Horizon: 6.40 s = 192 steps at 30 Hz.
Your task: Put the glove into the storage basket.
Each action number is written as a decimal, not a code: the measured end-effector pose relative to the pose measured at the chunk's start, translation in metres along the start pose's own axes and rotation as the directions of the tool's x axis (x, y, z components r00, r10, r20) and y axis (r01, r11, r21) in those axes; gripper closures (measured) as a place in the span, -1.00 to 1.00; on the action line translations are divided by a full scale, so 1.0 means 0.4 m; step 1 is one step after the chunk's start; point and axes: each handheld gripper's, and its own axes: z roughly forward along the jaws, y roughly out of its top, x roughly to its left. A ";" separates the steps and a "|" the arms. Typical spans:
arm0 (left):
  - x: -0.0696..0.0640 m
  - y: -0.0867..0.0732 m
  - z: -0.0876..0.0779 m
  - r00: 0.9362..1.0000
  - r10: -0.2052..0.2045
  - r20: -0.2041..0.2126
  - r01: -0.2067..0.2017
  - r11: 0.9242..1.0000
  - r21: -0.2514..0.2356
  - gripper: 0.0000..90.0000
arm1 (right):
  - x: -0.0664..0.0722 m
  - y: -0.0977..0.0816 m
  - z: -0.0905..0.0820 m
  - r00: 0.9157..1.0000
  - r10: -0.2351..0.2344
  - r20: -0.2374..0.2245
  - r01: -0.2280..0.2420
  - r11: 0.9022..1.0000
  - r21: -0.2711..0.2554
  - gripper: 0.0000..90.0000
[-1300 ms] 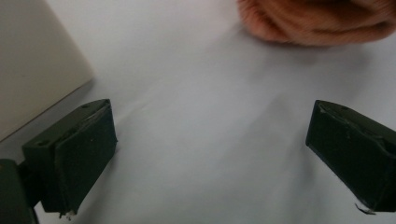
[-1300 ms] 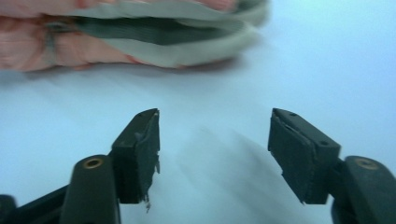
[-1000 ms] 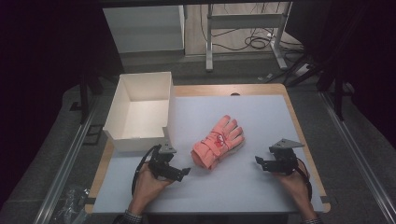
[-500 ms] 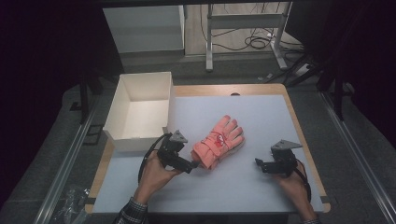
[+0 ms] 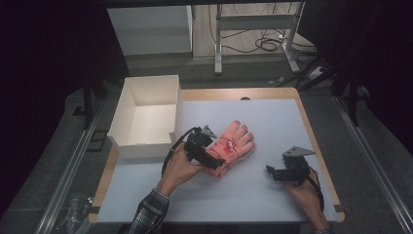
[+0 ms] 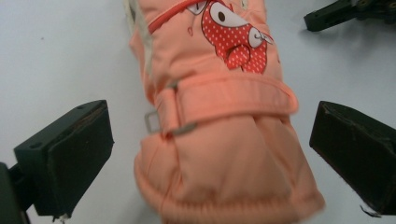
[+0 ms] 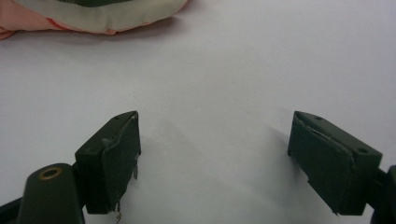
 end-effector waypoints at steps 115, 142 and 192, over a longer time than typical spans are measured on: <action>0.308 0.130 -0.299 0.868 -0.310 -0.389 0.327 0.945 -0.023 -0.18 | 0.002 -0.001 0.000 1.000 0.005 0.001 -0.005 1.000 -0.002 -0.62; 0.438 -0.042 -0.256 0.775 -0.450 -0.444 0.495 0.868 -0.016 -0.20 | 0.002 -0.001 0.000 1.000 0.005 0.002 -0.005 1.000 -0.001 -0.62; 0.505 -0.080 -0.097 0.779 -0.514 -0.359 0.591 0.793 0.147 -0.89 | 0.002 -0.001 0.000 1.000 0.005 0.002 -0.005 1.000 -0.002 -0.62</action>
